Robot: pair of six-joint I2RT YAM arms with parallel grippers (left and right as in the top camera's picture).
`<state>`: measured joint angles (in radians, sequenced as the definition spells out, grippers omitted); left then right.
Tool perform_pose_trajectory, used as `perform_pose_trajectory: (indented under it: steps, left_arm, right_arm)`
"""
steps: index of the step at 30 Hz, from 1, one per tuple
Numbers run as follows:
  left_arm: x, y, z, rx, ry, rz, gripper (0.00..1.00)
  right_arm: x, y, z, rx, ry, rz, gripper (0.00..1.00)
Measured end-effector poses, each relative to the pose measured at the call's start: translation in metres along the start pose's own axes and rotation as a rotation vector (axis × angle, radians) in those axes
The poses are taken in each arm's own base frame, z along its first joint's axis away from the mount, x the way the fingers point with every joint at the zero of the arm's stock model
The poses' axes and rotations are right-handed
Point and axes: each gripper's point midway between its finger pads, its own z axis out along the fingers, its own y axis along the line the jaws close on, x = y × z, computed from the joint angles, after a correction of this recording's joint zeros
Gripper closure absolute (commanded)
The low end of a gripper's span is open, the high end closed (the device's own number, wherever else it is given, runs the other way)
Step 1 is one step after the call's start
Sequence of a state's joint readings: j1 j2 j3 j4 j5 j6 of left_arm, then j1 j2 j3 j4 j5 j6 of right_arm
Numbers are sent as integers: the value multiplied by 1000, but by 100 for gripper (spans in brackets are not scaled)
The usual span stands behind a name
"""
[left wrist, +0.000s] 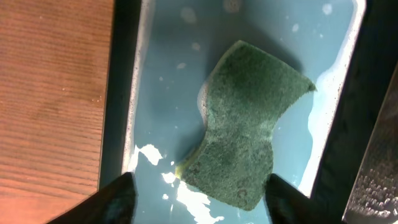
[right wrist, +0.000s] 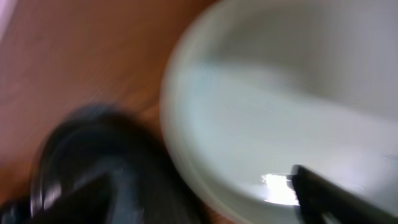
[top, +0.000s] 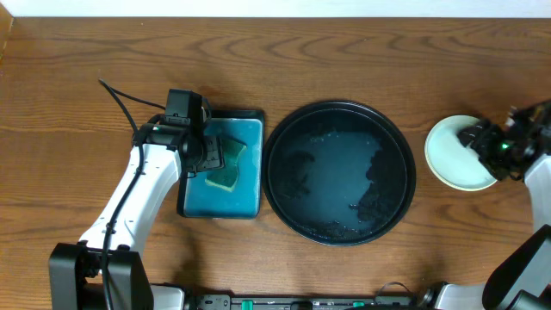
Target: Clean dirty plates on tray and stack at the side
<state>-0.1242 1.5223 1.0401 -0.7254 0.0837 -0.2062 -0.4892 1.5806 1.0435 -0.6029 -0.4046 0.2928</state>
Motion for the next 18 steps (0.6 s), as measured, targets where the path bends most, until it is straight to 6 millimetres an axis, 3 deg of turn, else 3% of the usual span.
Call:
perform_pose_trajectory:
  steps: [2, 5, 8, 14, 18]
  left_arm:
    - [-1, 0, 0, 1, -4, -30, 28]
    - [0, 0, 0, 1, -1, -78, 27]
    - [8, 6, -3, -17, 41, -116, 26]
    - [14, 9, -25, -44, 105, -123, 23]
    - [40, 17, -33, -84, 214, -114, 22]
  right_arm:
    - [17, 38, 4, -140, 61, -123, 1]
    - [47, 68, 12, -178, 147, -241, 1]
    - [74, 82, 20, -140, 210, -337, 1]
    - [122, 83, 22, 10, 341, -480, 1]
    - [128, 79, 12, 82, 368, -515, 1]
